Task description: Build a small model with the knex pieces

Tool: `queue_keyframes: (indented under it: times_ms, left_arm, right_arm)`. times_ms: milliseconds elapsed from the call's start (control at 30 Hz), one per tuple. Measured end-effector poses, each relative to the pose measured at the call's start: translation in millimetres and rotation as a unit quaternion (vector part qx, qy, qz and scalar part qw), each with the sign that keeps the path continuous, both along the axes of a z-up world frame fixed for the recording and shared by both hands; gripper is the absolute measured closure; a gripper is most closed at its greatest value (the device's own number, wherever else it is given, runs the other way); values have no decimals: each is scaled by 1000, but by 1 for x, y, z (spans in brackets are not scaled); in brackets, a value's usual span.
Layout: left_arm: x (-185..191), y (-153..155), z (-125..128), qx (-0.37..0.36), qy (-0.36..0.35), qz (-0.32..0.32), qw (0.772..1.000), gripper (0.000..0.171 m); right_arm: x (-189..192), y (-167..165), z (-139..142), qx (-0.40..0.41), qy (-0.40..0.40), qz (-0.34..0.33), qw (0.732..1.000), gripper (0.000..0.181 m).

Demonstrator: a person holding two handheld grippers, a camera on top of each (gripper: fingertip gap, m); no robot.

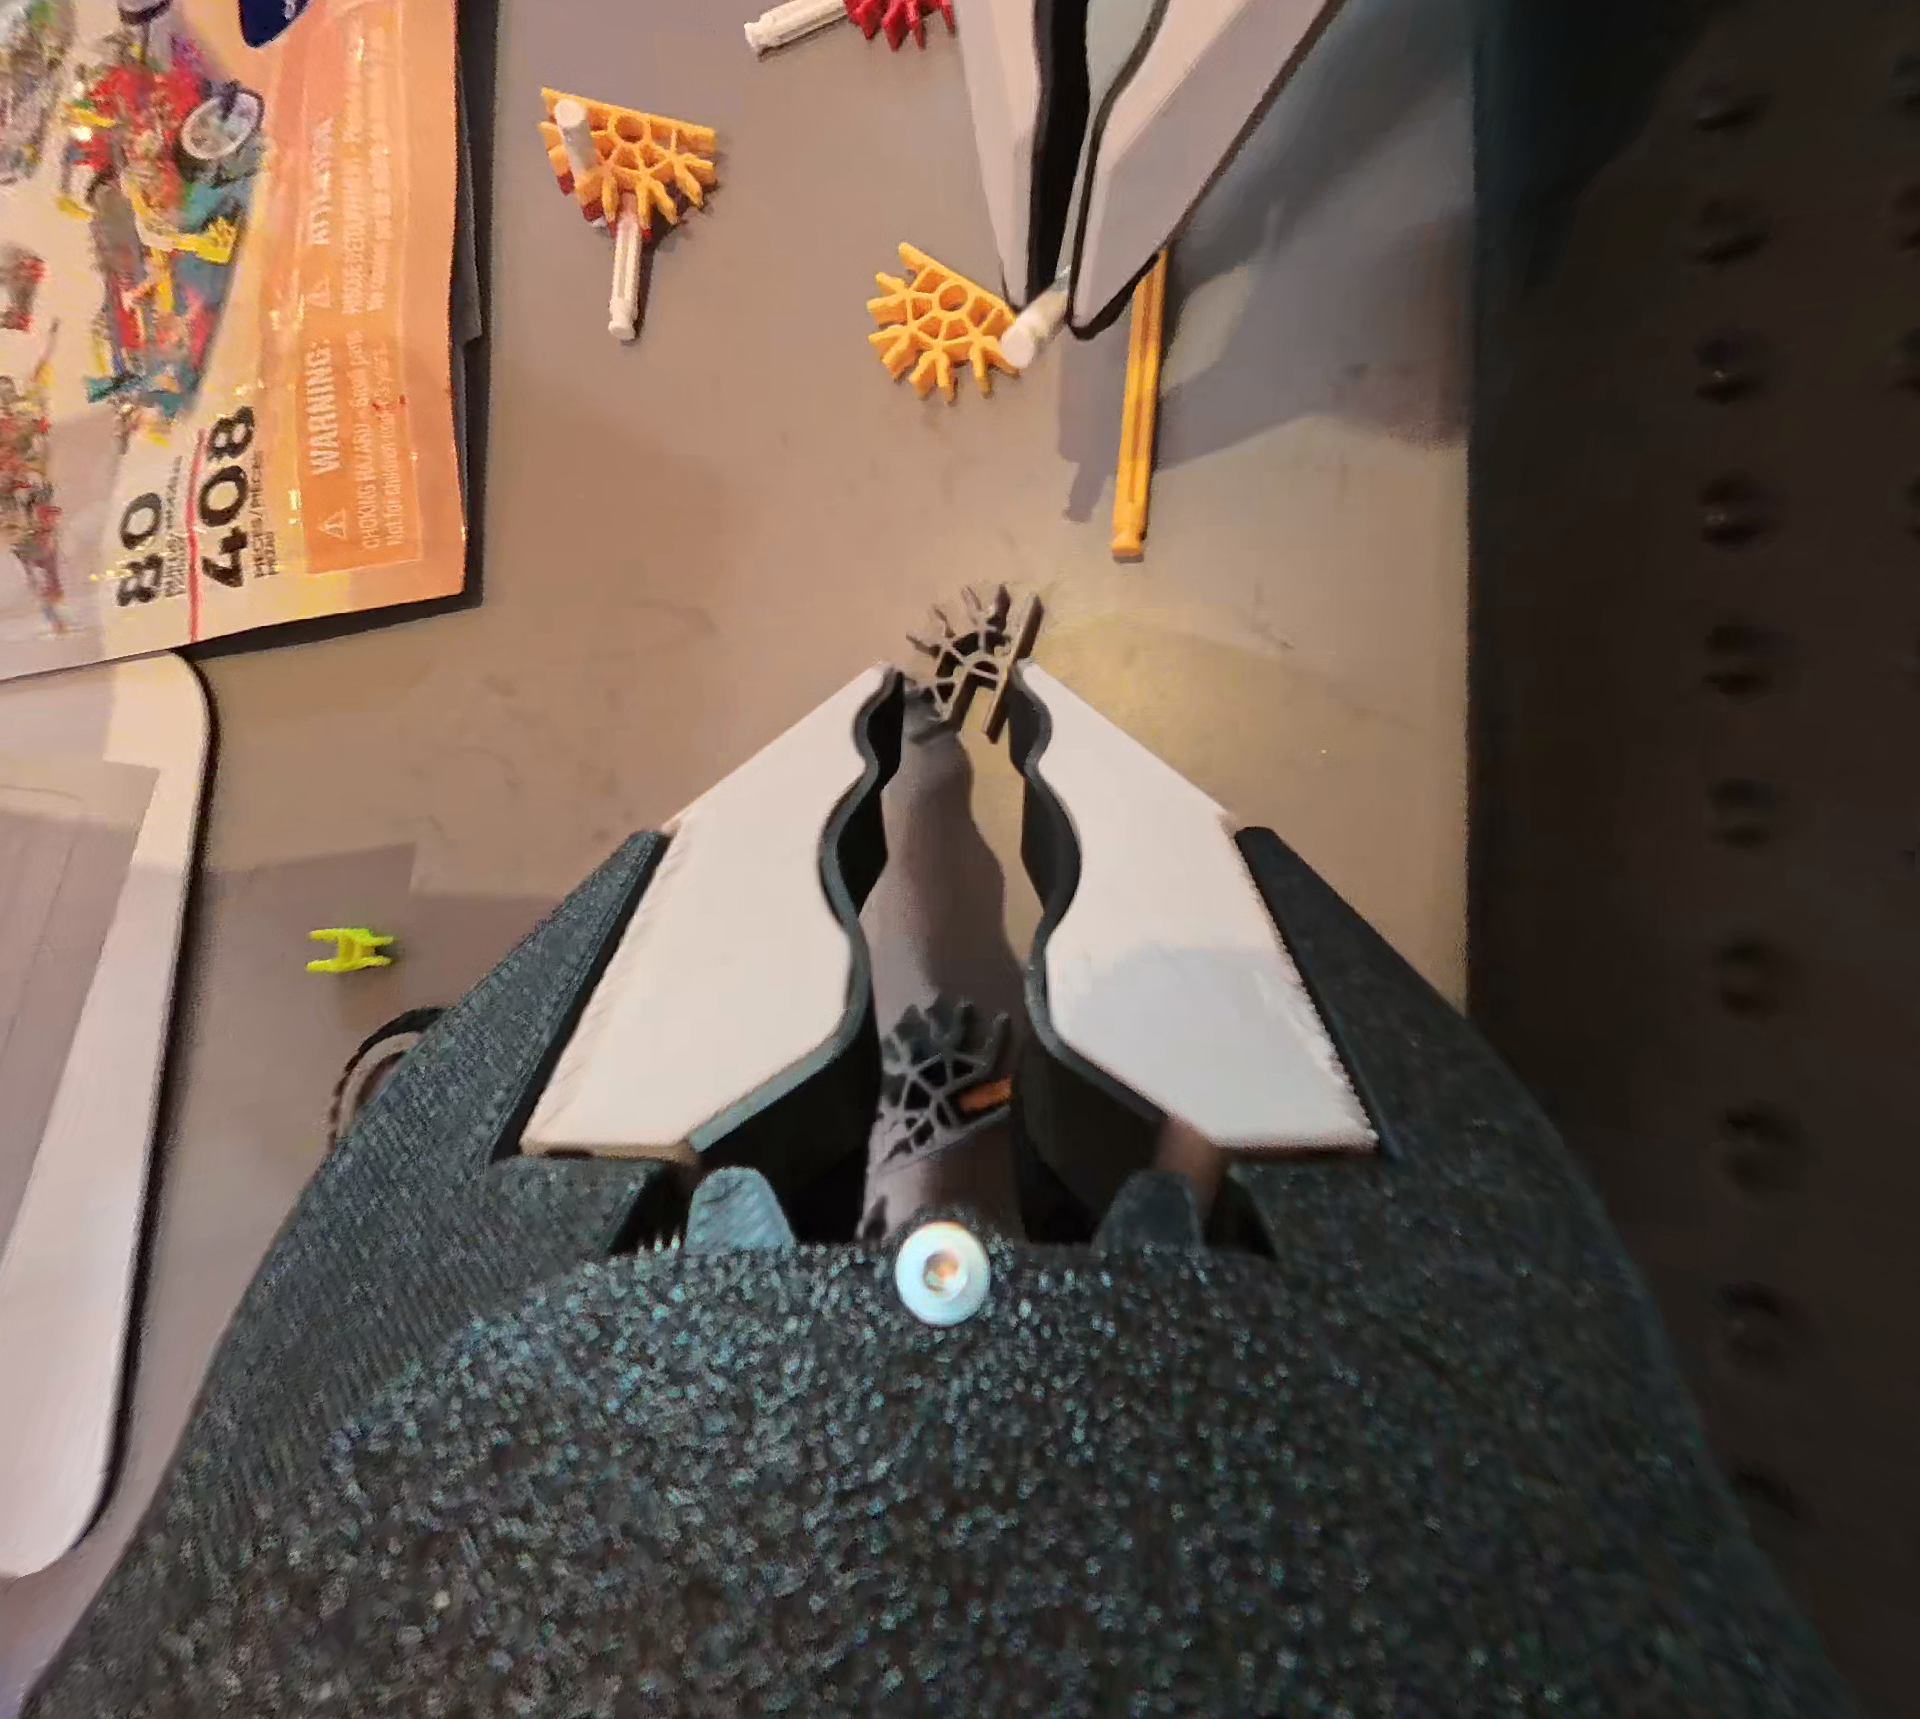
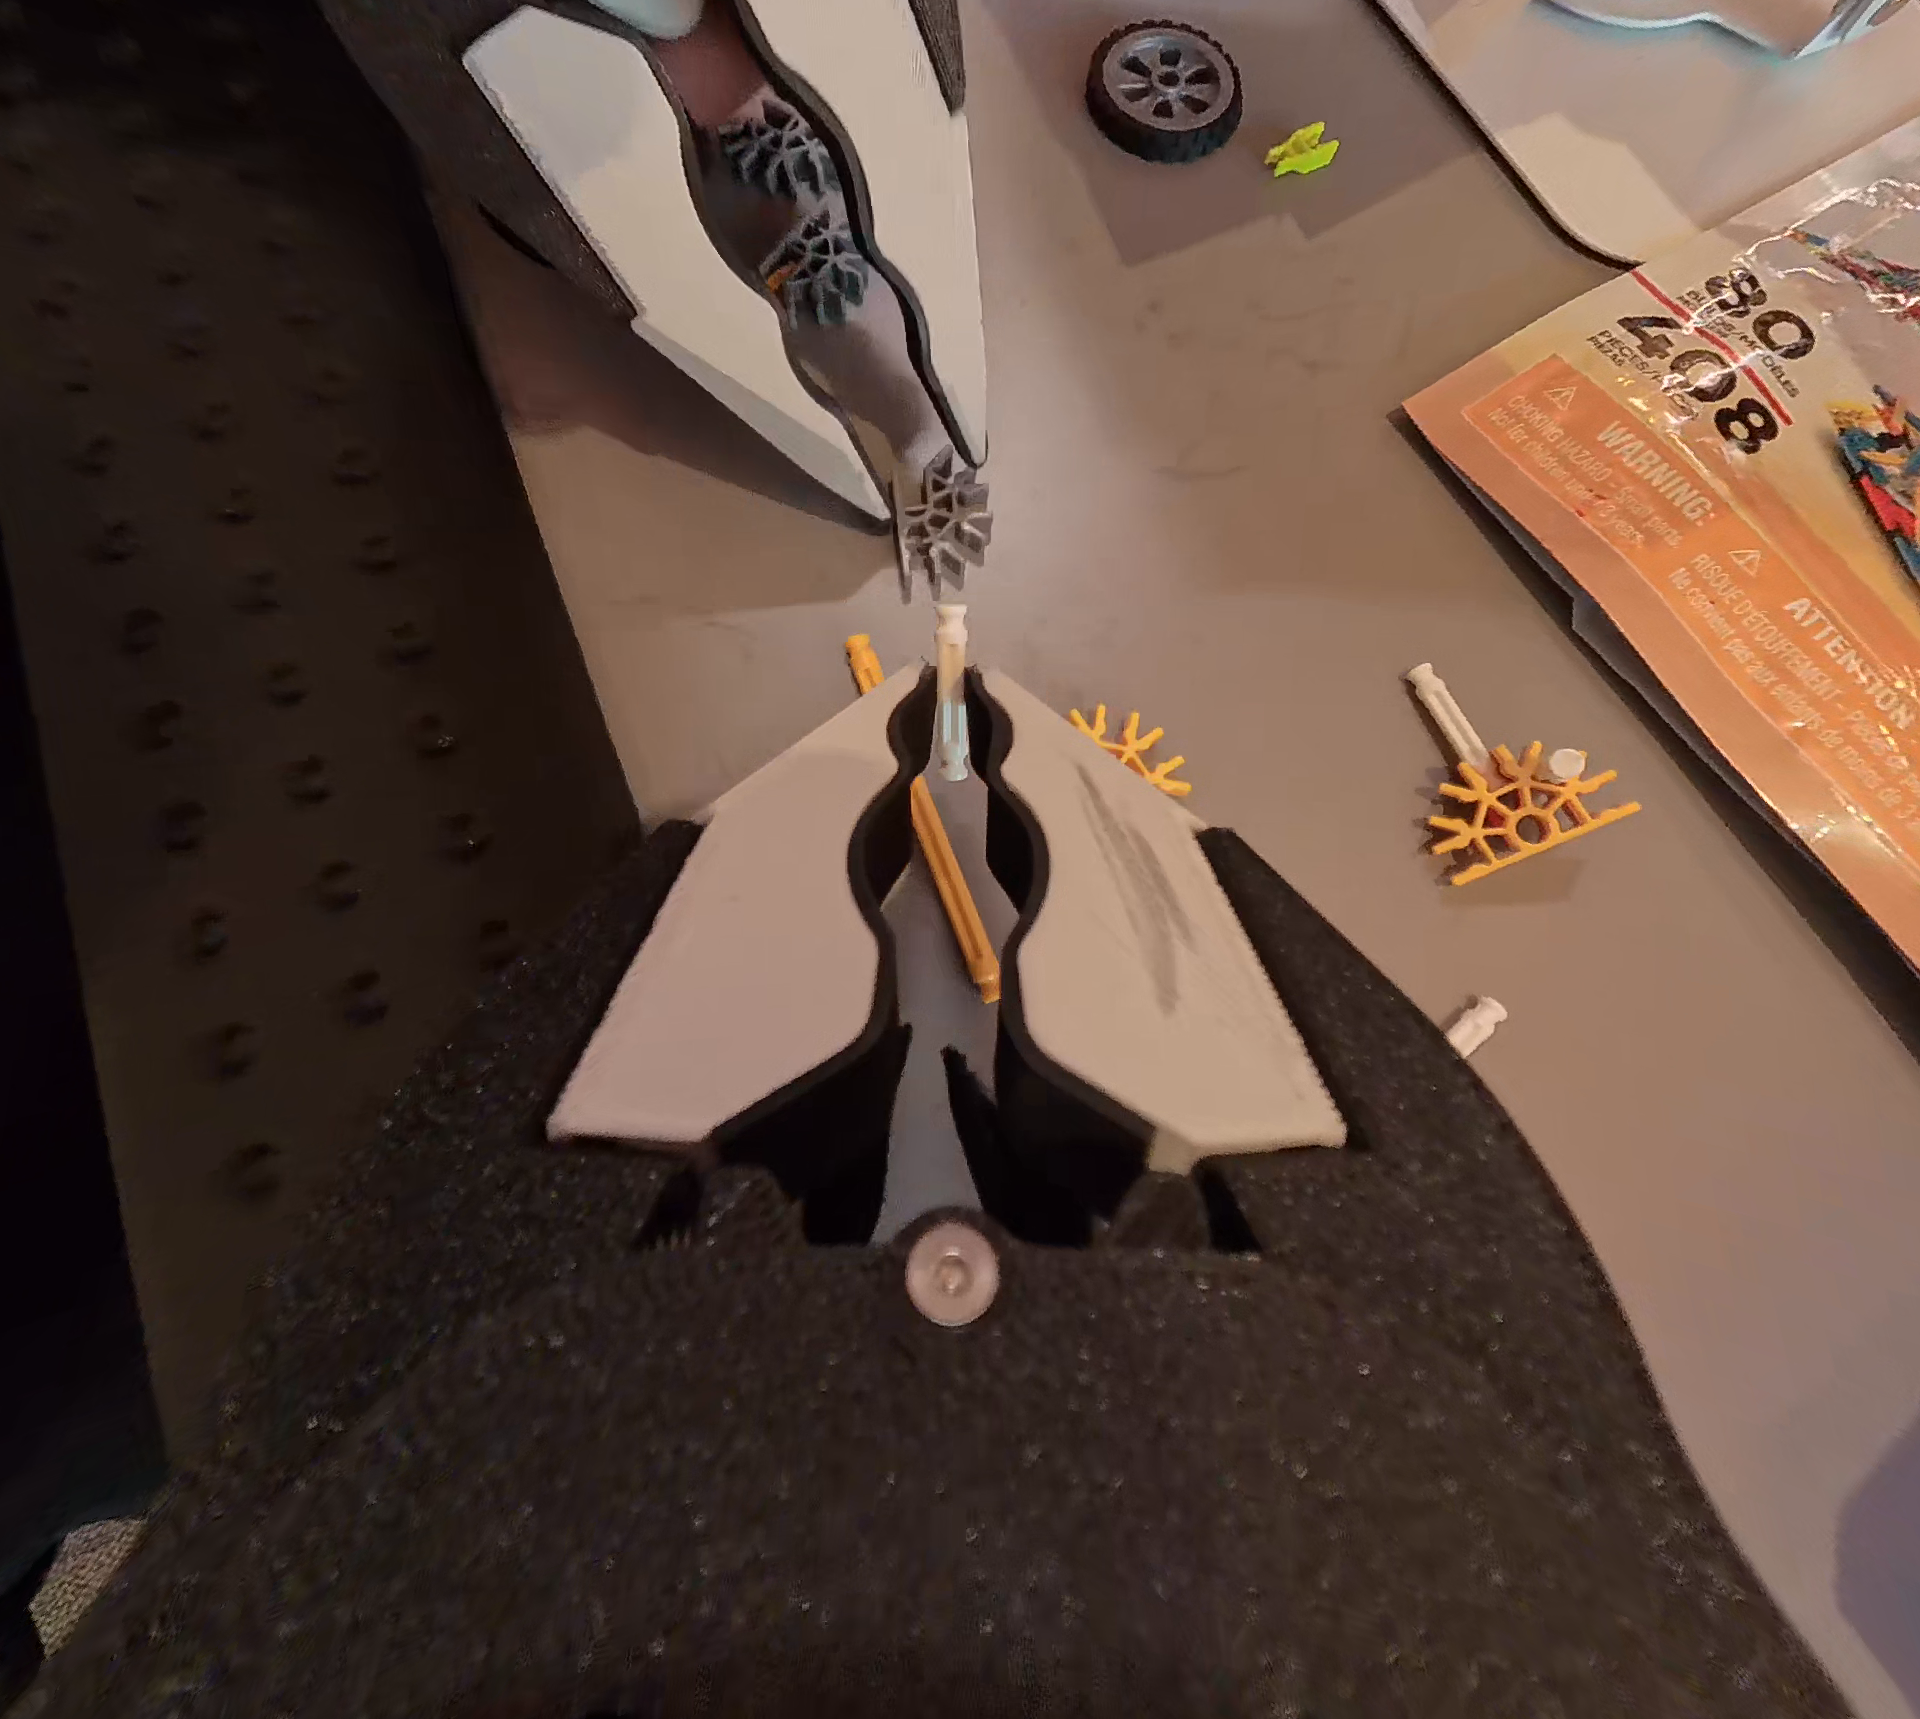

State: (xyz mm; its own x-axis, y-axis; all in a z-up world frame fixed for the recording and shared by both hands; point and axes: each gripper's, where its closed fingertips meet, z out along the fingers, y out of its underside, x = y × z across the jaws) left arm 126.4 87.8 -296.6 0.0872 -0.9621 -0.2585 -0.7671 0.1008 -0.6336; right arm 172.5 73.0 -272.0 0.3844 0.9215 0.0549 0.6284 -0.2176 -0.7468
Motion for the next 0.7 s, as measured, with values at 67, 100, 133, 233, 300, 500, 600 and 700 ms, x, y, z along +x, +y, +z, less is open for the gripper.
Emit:
queue_keyframes:
  times_ms: [67, 100, 133, 233, 300, 500, 600, 700]
  left_arm:
    - [-1, -1, 2, 25, 15, -6, 1000, 153]
    - [0, -1, 3, 38, 25, -11, 999, 153]
    - [0, -1, 2, 47, 38, -14, 998, 154]
    - [3, -1, -6, 63, 78, -25, 995, 158]
    - [4, -1, -5, 81, 88, -38, 992, 160]
    - [4, -2, -5, 96, 71, -33, 992, 164]
    - [6, -1, -4, 104, 58, -23, 993, 164]
    - [7, 0, -3, 109, 40, -13, 993, 166]
  right_arm:
    - [1, -1, 0, 2, -2, -3, 1000, 177]
    - [1, -1, 0, 2, 1, -5, 1000, 177]
    - [1, -1, 0, 2, 3, -6, 1000, 177]
    - [0, -2, -1, 2, 2, -6, 1000, 177]
    - [0, -2, -2, 2, 1, -8, 1000, 177]
    - [0, 0, -3, 6, -4, -10, 1000, 177]
    - [1, 3, -7, 6, -18, -14, 1000, 177]
    - [0, 3, -12, -3, -37, -13, 999, 177]
